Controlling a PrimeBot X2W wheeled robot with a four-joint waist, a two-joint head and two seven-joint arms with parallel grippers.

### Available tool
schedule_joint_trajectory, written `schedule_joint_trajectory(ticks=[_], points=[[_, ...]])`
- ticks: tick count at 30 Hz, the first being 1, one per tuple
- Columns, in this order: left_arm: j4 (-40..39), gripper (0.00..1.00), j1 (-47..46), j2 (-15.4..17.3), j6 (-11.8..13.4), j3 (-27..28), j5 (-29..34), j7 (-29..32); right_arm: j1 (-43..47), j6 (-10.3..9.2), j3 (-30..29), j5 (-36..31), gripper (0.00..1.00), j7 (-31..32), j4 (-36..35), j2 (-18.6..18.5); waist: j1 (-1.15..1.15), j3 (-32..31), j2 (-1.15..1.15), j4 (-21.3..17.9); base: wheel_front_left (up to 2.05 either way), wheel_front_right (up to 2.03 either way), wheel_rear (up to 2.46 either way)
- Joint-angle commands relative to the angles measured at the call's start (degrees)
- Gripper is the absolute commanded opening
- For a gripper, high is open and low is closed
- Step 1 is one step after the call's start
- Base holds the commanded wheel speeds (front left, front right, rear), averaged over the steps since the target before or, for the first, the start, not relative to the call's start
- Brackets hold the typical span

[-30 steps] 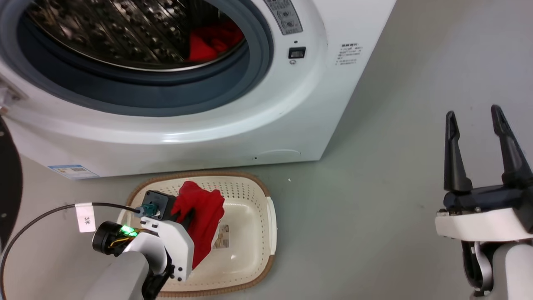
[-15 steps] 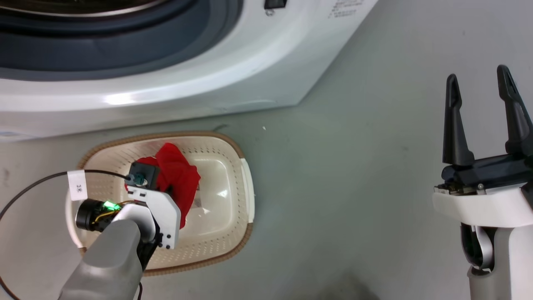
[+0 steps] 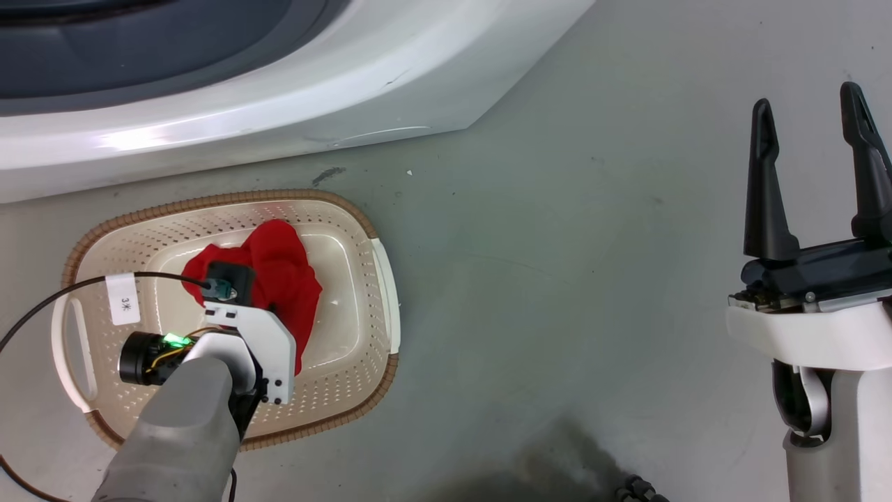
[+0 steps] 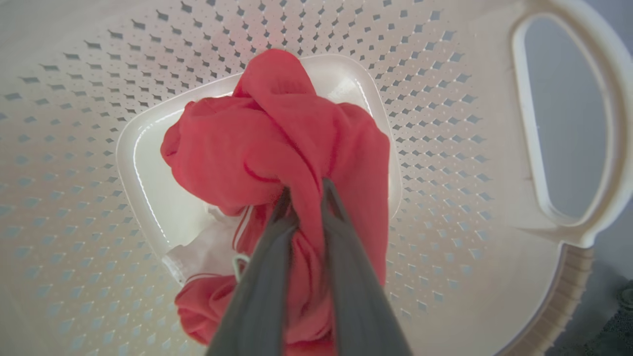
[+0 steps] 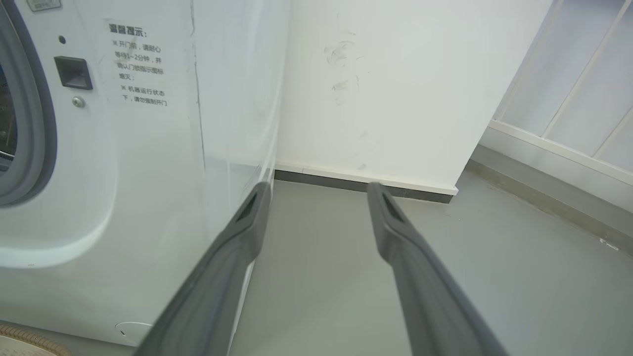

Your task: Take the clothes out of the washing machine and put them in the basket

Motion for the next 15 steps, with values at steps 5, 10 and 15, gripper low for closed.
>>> schedule_joint_trajectory(ticks=[5,10,15], points=[[0.99,1.0,-0.21,-1.12,0.49,-0.65,-0.06,-1.76,-0.1,-0.06,-0.45,-0.97,1.0,-0.1,0.79,0.09,-0.01,-1.98,0.0,1.33,0.0,0.0,0.0],[1.37,1.0,0.47,-2.17,0.68,-0.36,-0.86,-4.72,0.26,-0.06,-0.33,-1.26,1.0,-0.11,1.64,0.09,-0.01,-5.67,0.0,2.97,0.0,0.0,0.0],[0.28,1.0,1.08,-3.44,0.28,0.19,-1.63,-8.87,1.93,-0.06,-1.29,-1.93,1.0,-0.11,2.73,0.08,-0.01,-10.61,0.0,5.5,0.0,0.0,0.0]])
